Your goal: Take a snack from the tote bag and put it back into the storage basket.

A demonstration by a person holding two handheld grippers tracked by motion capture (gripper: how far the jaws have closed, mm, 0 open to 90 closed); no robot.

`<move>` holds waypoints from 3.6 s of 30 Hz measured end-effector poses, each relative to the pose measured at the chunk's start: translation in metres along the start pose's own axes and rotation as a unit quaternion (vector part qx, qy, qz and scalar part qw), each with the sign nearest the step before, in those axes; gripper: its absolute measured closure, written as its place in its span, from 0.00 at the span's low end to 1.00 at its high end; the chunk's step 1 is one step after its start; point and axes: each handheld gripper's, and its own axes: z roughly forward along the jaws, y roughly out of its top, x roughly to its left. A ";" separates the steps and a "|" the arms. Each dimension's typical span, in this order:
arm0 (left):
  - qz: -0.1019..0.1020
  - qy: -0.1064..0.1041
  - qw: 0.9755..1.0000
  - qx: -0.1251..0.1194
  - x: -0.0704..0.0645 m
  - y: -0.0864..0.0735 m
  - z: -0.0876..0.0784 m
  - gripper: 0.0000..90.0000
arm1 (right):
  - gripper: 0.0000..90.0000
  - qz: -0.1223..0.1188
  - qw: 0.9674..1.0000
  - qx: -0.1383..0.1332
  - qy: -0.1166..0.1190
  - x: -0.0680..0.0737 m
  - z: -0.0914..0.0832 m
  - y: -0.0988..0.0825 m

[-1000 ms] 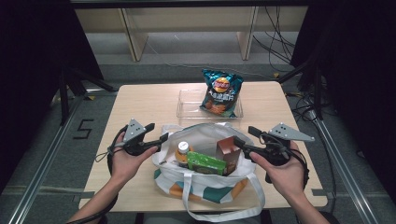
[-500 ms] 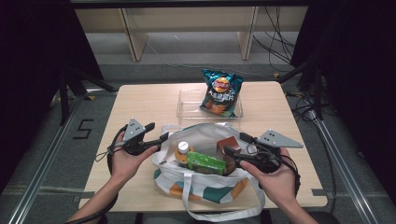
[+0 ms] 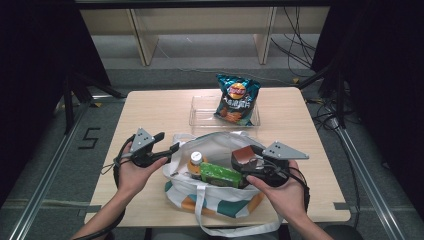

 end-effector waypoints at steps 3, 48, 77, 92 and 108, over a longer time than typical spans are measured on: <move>-0.003 -0.001 1.000 0.002 -0.001 -0.001 0.001 0.37 | 0.22 -0.011 1.000 0.002 -0.006 -0.001 0.004 -0.001; 0.000 -0.001 1.000 0.004 0.000 -0.001 0.000 0.37 | 0.43 -0.039 0.999 -0.004 -0.027 -0.003 0.007 -0.007; -0.001 0.001 1.000 0.001 0.001 -0.001 0.000 0.37 | 0.44 -0.021 0.997 -0.059 -0.039 -0.014 -0.022 0.041; -0.009 -0.001 1.000 -0.002 0.000 -0.001 0.000 0.37 | 0.44 -0.010 0.994 -0.092 -0.051 -0.020 -0.036 0.069; -0.005 0.001 1.000 -0.004 0.000 -0.001 0.000 0.36 | 0.44 -0.013 0.991 -0.115 -0.062 -0.029 -0.046 0.097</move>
